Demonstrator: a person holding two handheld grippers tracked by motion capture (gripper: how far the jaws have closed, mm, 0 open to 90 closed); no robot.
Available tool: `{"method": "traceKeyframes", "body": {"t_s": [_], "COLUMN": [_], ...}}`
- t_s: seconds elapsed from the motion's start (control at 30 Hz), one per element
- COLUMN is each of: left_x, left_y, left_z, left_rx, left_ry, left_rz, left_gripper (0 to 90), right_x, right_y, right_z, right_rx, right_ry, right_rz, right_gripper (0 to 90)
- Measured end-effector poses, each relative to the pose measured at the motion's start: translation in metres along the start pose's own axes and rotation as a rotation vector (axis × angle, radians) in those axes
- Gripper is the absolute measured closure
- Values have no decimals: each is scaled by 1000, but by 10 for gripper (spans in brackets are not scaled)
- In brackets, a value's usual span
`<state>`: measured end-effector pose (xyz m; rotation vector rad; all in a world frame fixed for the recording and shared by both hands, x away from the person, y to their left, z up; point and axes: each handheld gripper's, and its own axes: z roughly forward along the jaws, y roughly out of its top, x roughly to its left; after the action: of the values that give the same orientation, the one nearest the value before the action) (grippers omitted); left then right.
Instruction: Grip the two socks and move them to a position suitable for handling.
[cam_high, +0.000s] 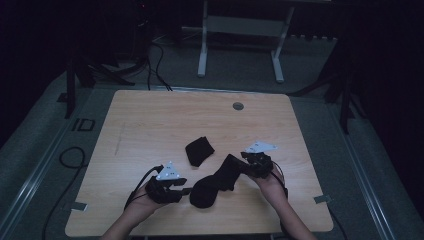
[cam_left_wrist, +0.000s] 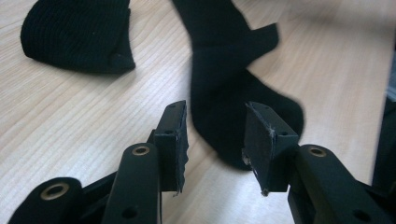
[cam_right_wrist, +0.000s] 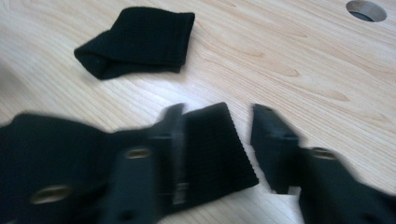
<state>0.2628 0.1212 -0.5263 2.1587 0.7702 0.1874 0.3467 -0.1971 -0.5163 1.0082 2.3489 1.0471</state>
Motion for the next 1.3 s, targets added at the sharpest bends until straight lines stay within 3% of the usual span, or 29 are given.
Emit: {"method": "traceKeyframes", "body": {"t_s": [0.03,0.17,0.2,0.27,0.33,0.4,0.43,0.63,0.67,0.7,0.77,0.87,1.03,1.17,1.3], "left_x": [-3,-13,-13,-19,-22,-23,-24,-23,-21,-18,-15,-10,-5,0,5], "left_y": [0,3,3,5,5,5,5,-1,-2,-3,-4,-9,-11,-12,-11], "left_z": [-2,5,5,14,23,28,37,53,53,53,50,45,39,38,38], "left_rx": [-3,-1,-1,17,30,37,60,138,128,131,135,128,140,144,148], "left_ry": [-1,-40,-40,-46,-55,-43,-42,-44,-51,-55,-34,-35,-19,-42,-53], "left_rz": [12,20,20,31,18,17,11,14,-2,-18,-7,-14,35,42,77], "left_gripper": [621,695,764,795,878,896,896,896,896,896,896,896,895,890,872], "right_x": [-3,-7,-7,-9,-9,-9,-9,-17,-19,-20,-22,-24,-20,-13,-6], "right_y": [-1,-2,-2,-3,-3,-3,-4,-8,-9,-10,-14,-20,-36,-50,-61], "right_z": [2,14,14,22,28,31,33,45,45,44,42,34,17,0,-14], "right_rx": [13,53,53,79,94,107,113,147,143,142,139,141,134,136,144], "right_ry": [7,20,20,24,19,20,13,18,25,23,28,25,27,46,57], "right_rz": [-18,-42,-42,-54,-75,-82,-93,-92,-86,-81,-78,-71,-60,-59,-44], "right_gripper": [727,845,845,898,899,900,900,900,900,900,900,899,882,845,847]}}
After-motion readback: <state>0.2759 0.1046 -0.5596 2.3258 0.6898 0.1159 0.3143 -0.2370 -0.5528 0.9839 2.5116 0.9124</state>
